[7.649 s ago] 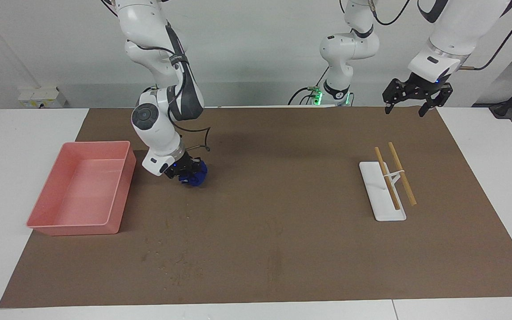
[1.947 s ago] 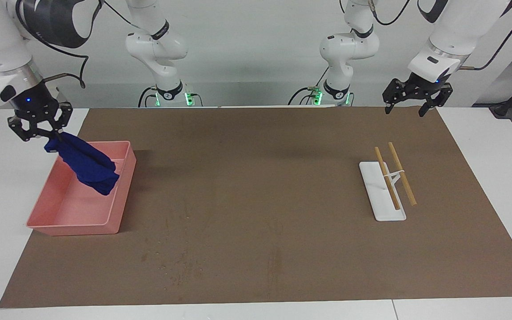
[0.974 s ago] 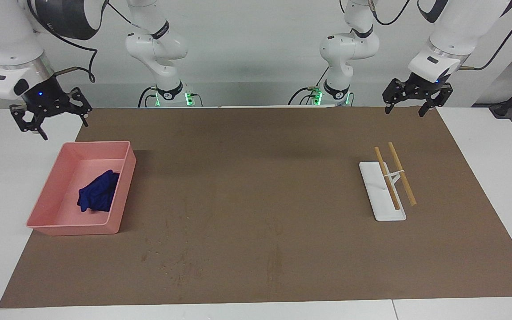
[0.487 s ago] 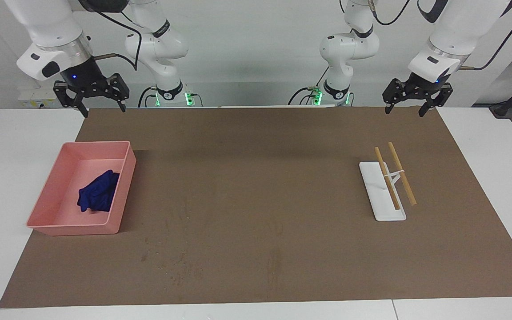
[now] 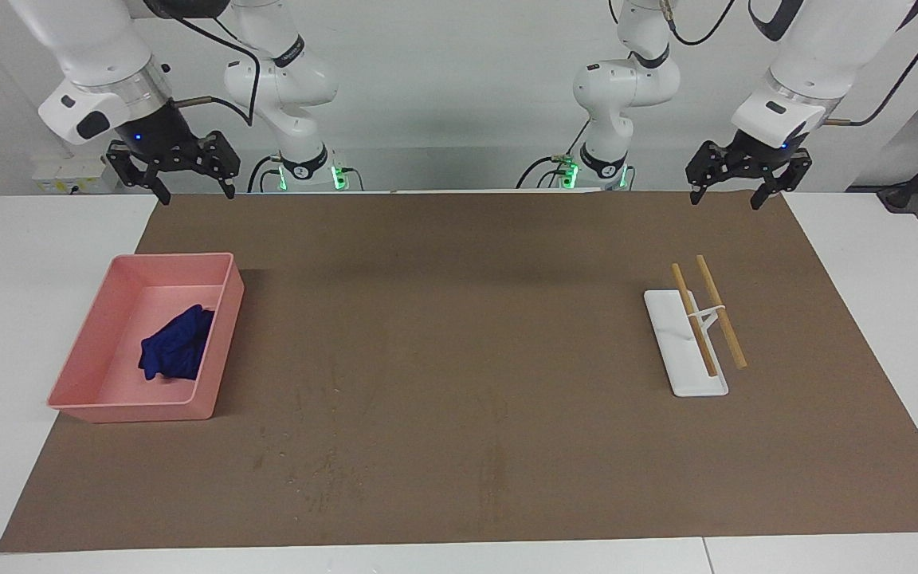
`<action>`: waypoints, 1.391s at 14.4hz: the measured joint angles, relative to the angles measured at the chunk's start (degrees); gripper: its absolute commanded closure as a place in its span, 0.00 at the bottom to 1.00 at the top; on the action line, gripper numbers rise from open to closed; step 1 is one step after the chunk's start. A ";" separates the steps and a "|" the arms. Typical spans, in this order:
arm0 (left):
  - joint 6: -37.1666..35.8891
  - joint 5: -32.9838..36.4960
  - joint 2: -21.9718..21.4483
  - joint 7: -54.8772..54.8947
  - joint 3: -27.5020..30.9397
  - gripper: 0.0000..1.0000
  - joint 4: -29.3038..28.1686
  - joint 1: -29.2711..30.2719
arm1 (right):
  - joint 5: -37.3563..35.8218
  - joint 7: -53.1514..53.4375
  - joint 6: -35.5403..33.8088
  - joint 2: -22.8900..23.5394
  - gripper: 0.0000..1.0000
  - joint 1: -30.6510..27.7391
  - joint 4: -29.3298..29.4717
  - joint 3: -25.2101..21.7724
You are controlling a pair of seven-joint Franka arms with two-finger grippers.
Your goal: Wipe water with towel using both arms
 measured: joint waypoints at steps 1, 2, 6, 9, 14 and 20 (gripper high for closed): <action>0.00 0.00 0.00 0.00 0.00 0.00 0.00 0.00 | 0.02 3.27 0.73 -0.04 0.00 0.69 -0.29 0.03; 0.00 0.00 0.00 0.00 0.00 0.00 0.00 0.00 | 0.02 6.37 2.21 -0.08 0.00 1.41 -0.71 0.08; 0.00 0.00 0.00 0.00 0.00 0.00 0.00 0.00 | 0.02 9.58 6.06 -0.25 0.00 1.97 -2.01 0.11; 0.00 0.00 0.00 0.00 0.00 0.00 0.00 0.00 | 0.02 9.58 6.74 -0.57 0.00 0.91 -2.91 0.70; 0.00 0.00 0.00 0.00 0.00 0.00 0.00 0.00 | 0.01 9.58 7.71 -1.04 0.00 -0.67 -3.28 3.75; 0.00 0.00 0.00 0.00 0.00 0.00 0.00 0.00 | 0.00 9.58 9.50 -1.06 0.00 -1.46 -3.55 4.58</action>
